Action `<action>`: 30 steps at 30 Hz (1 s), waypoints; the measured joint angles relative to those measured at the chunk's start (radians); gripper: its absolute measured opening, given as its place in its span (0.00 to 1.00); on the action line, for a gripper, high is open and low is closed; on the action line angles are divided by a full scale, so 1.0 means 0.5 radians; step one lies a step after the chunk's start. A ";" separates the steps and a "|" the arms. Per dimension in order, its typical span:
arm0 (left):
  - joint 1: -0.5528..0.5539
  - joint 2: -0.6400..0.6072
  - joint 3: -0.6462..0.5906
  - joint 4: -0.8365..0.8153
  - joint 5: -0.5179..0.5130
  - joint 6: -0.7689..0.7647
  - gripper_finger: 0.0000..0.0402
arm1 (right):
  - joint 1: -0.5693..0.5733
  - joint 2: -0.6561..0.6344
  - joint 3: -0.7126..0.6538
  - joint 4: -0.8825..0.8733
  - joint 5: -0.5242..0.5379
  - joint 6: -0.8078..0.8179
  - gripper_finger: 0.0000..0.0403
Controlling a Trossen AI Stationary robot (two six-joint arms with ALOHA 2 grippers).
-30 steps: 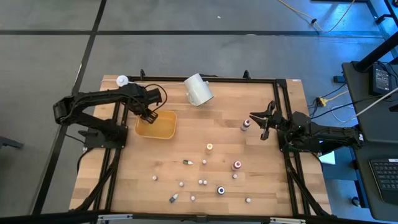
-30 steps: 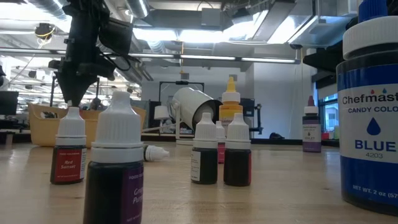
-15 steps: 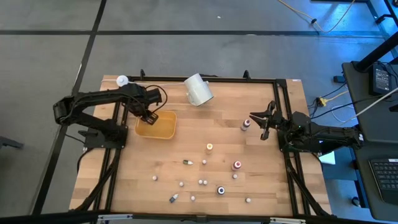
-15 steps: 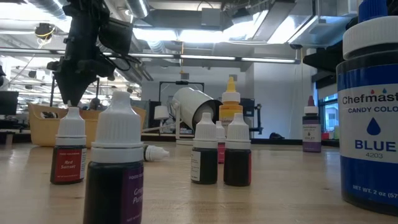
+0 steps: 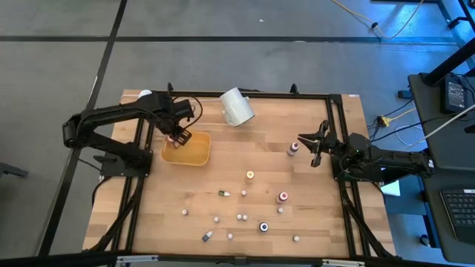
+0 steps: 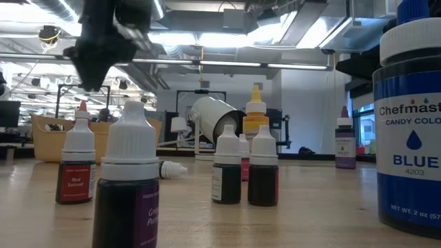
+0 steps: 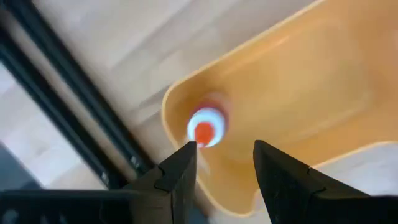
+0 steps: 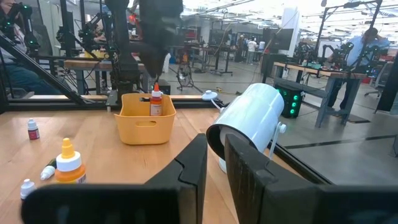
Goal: Pick & Place food coloring
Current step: Put the top small green food coloring bottle into the bin
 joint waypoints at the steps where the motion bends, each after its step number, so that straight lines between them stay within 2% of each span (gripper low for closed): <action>1: -0.038 -0.014 0.034 0.026 -0.005 0.006 0.38 | 0.000 -0.001 0.000 0.000 0.000 0.000 0.15; 4: -0.209 -0.070 0.105 0.201 -0.007 0.084 0.38 | 0.000 -0.001 0.000 0.000 0.000 0.008 0.15; 10: -0.732 -0.119 0.112 0.822 0.071 0.313 0.37 | 0.000 -0.001 0.000 0.000 0.000 0.003 0.15; 18: -1.285 -0.008 0.075 1.355 0.061 0.310 0.38 | 0.000 0.000 0.000 0.000 0.000 0.005 0.15; 24: -1.495 0.186 0.004 1.611 -0.021 0.314 0.38 | 0.000 0.000 0.000 -0.001 0.000 0.008 0.15; 30: -1.539 0.474 0.002 1.680 -0.027 0.350 0.41 | 0.000 0.000 0.000 -0.001 0.000 0.011 0.15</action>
